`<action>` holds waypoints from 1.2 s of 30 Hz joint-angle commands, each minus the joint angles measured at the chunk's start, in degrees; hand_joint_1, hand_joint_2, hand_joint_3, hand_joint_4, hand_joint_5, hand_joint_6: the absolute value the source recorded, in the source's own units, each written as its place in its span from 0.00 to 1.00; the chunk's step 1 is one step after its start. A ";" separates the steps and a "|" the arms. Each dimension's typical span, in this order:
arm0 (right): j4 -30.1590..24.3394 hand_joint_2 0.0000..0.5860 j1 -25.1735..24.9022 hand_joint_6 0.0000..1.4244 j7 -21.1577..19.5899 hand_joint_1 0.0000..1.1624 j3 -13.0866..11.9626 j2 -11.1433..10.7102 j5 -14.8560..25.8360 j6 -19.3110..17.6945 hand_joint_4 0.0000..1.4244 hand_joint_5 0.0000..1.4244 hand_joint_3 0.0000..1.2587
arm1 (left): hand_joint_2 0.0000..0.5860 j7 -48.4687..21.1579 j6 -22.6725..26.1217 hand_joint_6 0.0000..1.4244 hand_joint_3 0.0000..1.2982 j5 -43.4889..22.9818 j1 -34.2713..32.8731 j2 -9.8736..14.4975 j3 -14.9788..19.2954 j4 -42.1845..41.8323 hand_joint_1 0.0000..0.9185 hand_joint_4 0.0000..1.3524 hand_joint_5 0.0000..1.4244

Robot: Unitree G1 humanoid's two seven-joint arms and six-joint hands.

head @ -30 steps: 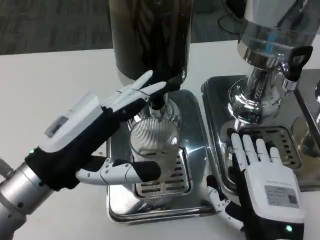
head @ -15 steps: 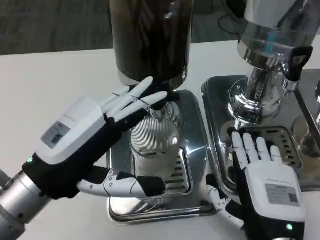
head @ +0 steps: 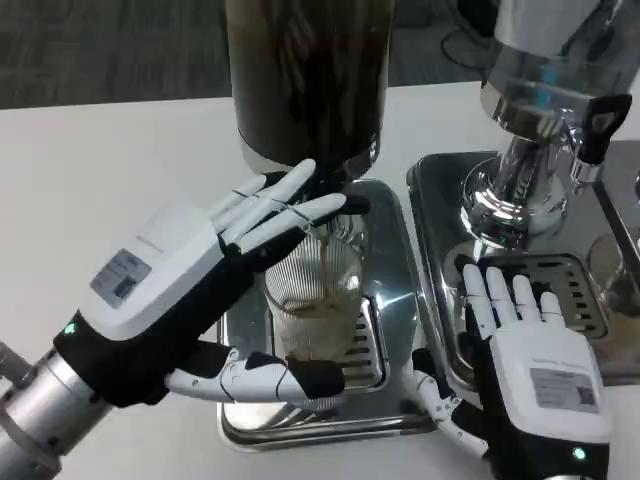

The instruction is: Grasp the cup under the faucet to collect the drink, then remove the cup.

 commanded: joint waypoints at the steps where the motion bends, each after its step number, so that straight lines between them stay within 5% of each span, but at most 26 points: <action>1: 0.31 0.65 -0.54 0.00 0.24 0.22 -0.74 -0.19 1.20 -0.52 0.00 0.00 0.00 | 0.21 -2.67 0.02 0.05 0.14 3.94 1.60 1.18 -3.89 -0.83 0.00 0.00 0.09; 9: 0.25 0.65 -0.83 0.00 0.57 0.22 -1.14 -0.49 2.51 -1.21 0.00 0.00 0.00 | 0.21 -0.82 1.02 0.05 0.14 4.82 2.20 1.24 -4.61 -1.33 0.00 0.00 0.09; 12: -0.09 0.61 0.15 0.00 -2.89 0.25 -3.53 -1.23 10.11 -9.17 0.00 0.00 0.00 | 0.22 -0.33 0.92 0.05 0.14 4.87 2.33 1.53 -4.64 -1.17 0.00 0.00 0.09; 15: 0.52 0.45 -0.89 0.01 1.60 0.29 -6.36 -1.07 21.52 -15.68 0.00 0.00 0.00 | 0.22 -0.15 0.90 0.05 0.14 5.03 2.48 1.76 -4.88 -1.19 0.00 0.00 0.09; 17: 0.71 0.36 -1.77 0.02 4.58 0.29 -7.08 -1.26 25.44 -16.94 0.00 0.00 0.00 | 0.22 -0.06 0.88 0.05 0.15 5.07 2.56 1.88 -4.91 -1.24 0.00 0.00 0.09; 23: 1.08 0.29 -3.10 0.01 9.20 0.31 -7.22 -2.54 27.24 -17.89 0.00 0.00 0.00 | 0.22 0.42 0.83 0.06 0.15 4.95 3.37 2.30 -4.77 -1.08 0.00 0.00 0.10; 28: 1.37 0.32 -5.16 0.00 13.60 0.35 -8.41 -1.88 29.61 -16.01 0.00 0.00 0.00 | 0.22 0.62 1.01 0.06 0.15 4.98 2.91 2.21 -5.31 -1.12 0.00 0.00 0.10; 36: 5.90 0.31 -7.92 0.04 15.48 0.39 -10.34 -1.26 36.98 -21.42 0.00 0.00 0.00 | 0.23 1.36 1.47 0.06 0.16 4.59 3.76 2.75 -4.47 -1.24 0.00 0.00 0.10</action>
